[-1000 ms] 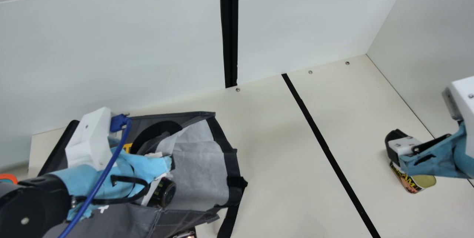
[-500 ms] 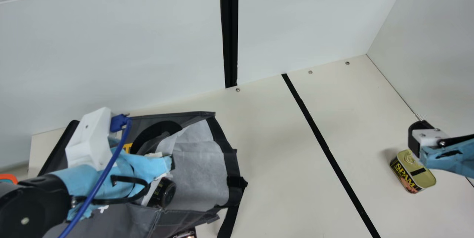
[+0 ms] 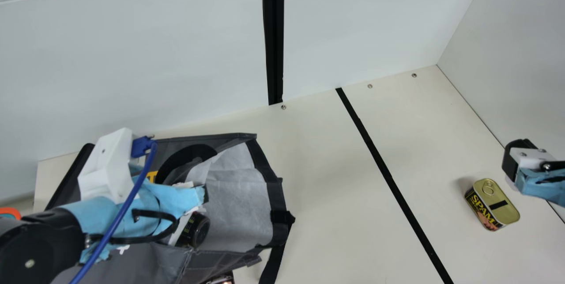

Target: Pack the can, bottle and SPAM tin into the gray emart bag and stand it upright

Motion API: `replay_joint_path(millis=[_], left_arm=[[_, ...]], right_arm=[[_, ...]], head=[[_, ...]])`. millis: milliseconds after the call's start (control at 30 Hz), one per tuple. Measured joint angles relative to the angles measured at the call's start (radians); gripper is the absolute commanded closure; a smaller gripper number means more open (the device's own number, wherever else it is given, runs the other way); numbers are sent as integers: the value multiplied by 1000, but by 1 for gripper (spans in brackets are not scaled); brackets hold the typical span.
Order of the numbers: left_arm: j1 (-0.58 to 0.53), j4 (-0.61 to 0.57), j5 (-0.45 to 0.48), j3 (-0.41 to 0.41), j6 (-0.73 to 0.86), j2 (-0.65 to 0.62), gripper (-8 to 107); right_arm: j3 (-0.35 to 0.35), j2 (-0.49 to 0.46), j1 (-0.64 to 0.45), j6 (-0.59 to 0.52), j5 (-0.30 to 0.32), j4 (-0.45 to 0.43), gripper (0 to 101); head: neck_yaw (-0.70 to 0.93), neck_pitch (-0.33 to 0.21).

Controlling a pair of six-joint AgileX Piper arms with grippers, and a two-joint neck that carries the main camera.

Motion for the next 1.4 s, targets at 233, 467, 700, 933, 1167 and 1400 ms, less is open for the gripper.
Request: replay_joint_path(millis=[233,467,700,933,1167,1400], left_arm=[[0,0,0,0,0,0,107],[0,0,0,0,0,0,107],[0,0,0,0,0,0,107],[0,0,0,0,0,0,107],[0,0,0,0,0,0,107],[0,0,0,0,0,0,107]], right_arm=[[20,-3,-26,7,0,-3,6],[58,-3,-81,-13,-1,15,6],[84,2,-138,-52,-2,41,6],[106,17,-180,-118,-2,64,6],[131,48,-236,-230,-2,105,6],[159,84,-297,-361,-2,155,6]], head=[[0,2],[0,2],[0,2],[0,0],[2,0],[0,2]])
